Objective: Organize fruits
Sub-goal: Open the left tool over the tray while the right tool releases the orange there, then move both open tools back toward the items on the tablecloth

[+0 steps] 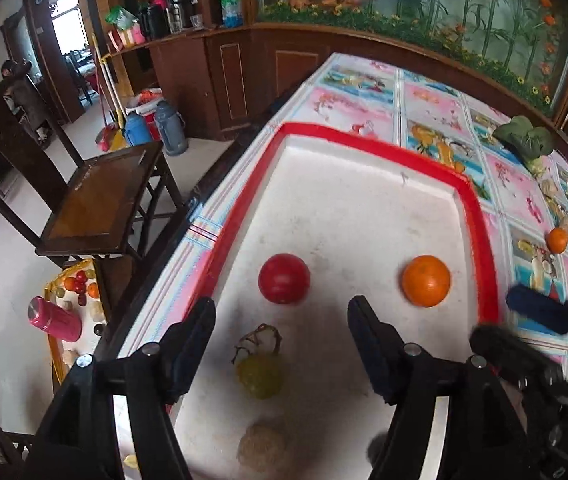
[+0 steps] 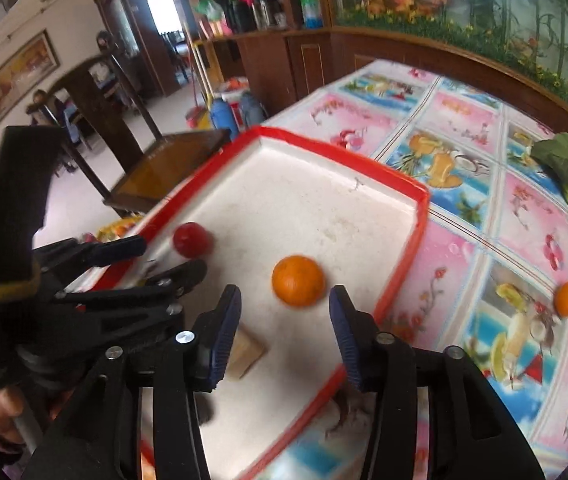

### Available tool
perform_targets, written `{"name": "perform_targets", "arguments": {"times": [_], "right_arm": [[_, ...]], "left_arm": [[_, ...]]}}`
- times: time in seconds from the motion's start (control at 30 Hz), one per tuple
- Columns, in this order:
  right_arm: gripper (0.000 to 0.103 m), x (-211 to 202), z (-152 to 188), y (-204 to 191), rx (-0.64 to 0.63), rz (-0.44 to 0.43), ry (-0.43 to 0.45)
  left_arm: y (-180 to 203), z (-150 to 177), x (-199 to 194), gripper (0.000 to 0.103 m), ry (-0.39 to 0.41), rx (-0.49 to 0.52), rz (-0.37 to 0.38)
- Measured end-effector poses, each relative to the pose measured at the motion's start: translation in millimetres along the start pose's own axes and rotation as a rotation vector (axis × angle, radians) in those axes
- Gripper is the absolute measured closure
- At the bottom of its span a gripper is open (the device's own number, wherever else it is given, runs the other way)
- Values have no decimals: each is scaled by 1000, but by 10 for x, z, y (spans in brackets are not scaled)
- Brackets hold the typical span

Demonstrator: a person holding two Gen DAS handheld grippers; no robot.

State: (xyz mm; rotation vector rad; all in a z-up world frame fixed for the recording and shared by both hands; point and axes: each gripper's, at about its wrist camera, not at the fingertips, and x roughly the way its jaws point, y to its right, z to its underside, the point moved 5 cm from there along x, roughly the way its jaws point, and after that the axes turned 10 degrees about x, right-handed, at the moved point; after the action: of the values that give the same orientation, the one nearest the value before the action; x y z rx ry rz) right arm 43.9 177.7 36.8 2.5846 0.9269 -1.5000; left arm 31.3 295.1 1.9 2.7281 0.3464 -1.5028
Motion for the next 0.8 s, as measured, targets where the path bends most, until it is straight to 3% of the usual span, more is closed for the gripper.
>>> {"name": "perform_targets", "arguments": {"times": [0.17,0.3,0.7,0.8], "right_arm": [[57,-332,290,162,27,12,15],[57,-544,468,434,69,50,14],[57,-965,986,1572,315,175,26],[57,-1121,1051,1896,400,180,64]], "left_arm": [[134,-99,-235,31,54,1,14],[407,-157,-294,30,58,32,70],[1536,-127,-429,29,52,207,232],[1749,-150,-398,29,42,246,236]]}}
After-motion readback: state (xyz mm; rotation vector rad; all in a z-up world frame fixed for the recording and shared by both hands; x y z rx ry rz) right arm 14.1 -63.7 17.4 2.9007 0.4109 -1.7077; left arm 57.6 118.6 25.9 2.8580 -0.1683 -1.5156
